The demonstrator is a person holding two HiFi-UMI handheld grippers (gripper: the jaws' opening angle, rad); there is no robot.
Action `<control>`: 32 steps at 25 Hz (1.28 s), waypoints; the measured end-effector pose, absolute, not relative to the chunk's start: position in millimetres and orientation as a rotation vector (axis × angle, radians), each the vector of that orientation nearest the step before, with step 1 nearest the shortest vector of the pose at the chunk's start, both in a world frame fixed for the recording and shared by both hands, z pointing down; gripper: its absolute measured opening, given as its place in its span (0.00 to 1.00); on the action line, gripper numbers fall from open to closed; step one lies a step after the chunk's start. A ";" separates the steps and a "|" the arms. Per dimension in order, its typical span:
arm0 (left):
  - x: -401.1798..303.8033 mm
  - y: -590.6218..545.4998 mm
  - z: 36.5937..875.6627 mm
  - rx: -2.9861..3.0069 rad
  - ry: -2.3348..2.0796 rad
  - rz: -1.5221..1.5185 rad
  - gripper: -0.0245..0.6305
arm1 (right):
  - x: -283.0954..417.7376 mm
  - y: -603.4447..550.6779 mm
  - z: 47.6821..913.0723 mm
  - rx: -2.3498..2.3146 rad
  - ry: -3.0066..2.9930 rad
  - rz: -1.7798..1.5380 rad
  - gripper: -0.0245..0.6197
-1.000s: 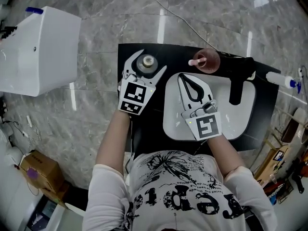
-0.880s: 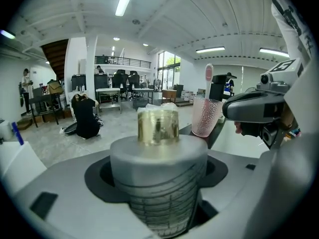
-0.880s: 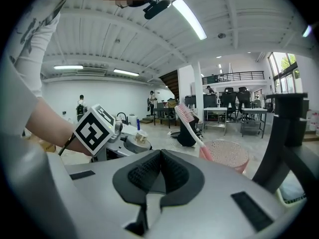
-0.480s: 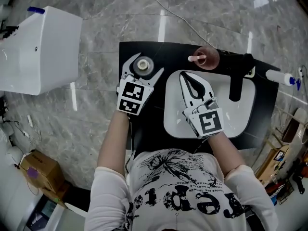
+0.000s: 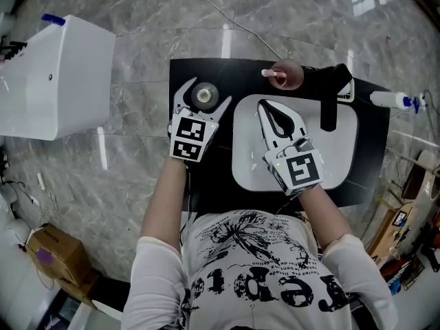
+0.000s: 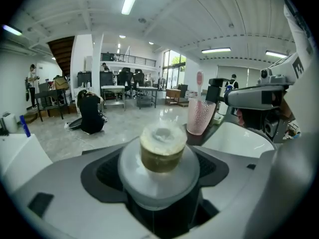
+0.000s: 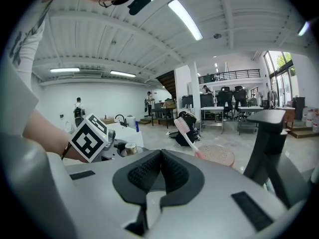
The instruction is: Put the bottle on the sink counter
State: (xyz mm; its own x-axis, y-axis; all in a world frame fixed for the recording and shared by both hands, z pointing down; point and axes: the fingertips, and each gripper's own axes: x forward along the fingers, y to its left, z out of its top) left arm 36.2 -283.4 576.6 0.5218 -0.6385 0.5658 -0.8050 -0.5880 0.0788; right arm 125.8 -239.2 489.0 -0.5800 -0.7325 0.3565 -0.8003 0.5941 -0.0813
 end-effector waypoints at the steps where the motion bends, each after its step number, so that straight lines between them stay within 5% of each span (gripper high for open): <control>1: 36.1 -282.5 567.8 2.449 -1.220 0.674 0.60 | 128.6 -236.2 485.7 1.266 -2.532 0.332 0.06; 10: 22.0 -237.5 451.7 2.628 -1.267 0.475 0.59 | 121.5 -185.1 434.1 1.361 -2.508 0.264 0.06; 13: 8.9 -213.0 411.7 2.654 -1.303 0.386 0.34 | 111.3 -162.5 405.9 1.353 -2.558 0.275 0.06; 15: 0.1 -194.9 390.4 2.670 -1.308 0.352 0.30 | 106.5 -149.0 386.6 1.385 -2.585 0.301 0.06; 18: -14.9 -162.3 354.7 2.683 -1.326 0.256 0.08 | 101.2 -128.2 360.4 1.433 -2.588 0.272 0.06; 32: -46.7 -78.5 262.0 2.800 -1.298 0.255 0.06 | 62.3 -59.3 263.6 1.430 -2.684 -0.002 0.06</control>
State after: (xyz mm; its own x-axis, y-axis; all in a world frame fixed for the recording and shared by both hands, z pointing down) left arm -46.7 -78.5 262.0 0.6351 -0.7541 0.1676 -0.7614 -0.6476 -0.0288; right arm 62.3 -59.3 263.6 -0.5536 -0.8281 0.0878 -0.8280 0.5587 0.0484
